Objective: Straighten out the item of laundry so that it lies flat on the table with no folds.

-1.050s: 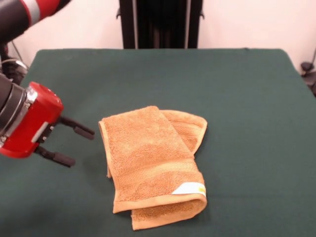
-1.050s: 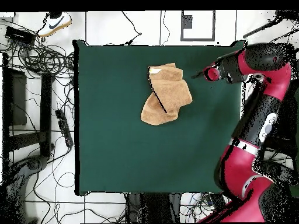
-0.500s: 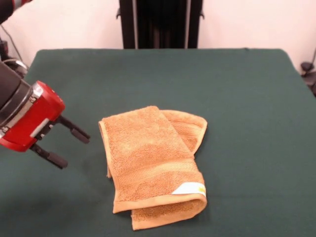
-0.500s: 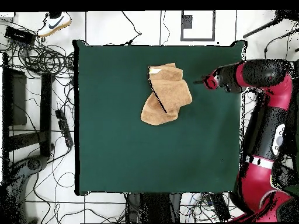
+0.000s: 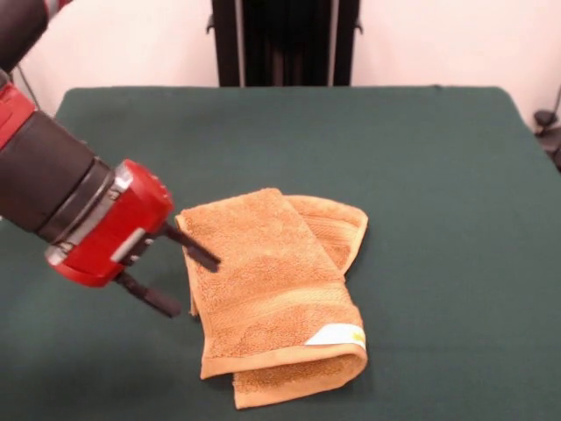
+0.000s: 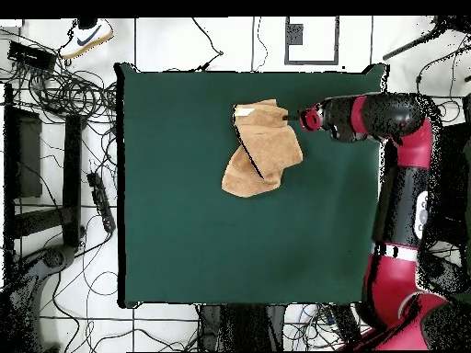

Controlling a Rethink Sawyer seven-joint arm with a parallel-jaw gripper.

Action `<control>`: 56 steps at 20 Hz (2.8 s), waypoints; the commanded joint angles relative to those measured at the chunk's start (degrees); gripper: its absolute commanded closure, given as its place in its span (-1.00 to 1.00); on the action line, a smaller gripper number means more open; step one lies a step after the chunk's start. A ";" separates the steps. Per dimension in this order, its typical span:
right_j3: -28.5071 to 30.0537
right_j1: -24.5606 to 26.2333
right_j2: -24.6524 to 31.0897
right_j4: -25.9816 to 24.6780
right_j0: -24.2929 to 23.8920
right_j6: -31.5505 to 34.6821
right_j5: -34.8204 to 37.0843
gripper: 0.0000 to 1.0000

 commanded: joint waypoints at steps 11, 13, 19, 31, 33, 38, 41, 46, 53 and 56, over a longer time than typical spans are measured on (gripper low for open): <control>-5.97 1.94 -18.84 12.17 10.39 12.34 -5.25 -1.00; -6.99 1.45 -19.69 11.93 10.89 10.11 -5.31 -1.00; -11.65 1.18 -20.89 12.32 12.15 3.92 -2.57 -1.00; -17.14 0.80 -20.37 16.00 13.22 -0.71 6.23 -1.00; -16.67 0.60 -20.46 16.72 12.97 -0.69 6.74 -1.00; -15.10 0.10 -21.47 18.20 12.20 -1.08 6.84 -1.00; -15.28 -0.26 -22.19 18.42 12.43 -1.26 6.89 -1.00; -16.37 -0.14 -23.92 17.01 13.21 -3.76 5.71 -1.00; -19.70 1.26 -24.72 15.36 14.21 -8.23 5.86 -1.00; -21.60 2.08 -24.75 14.45 14.62 -8.68 5.21 -1.00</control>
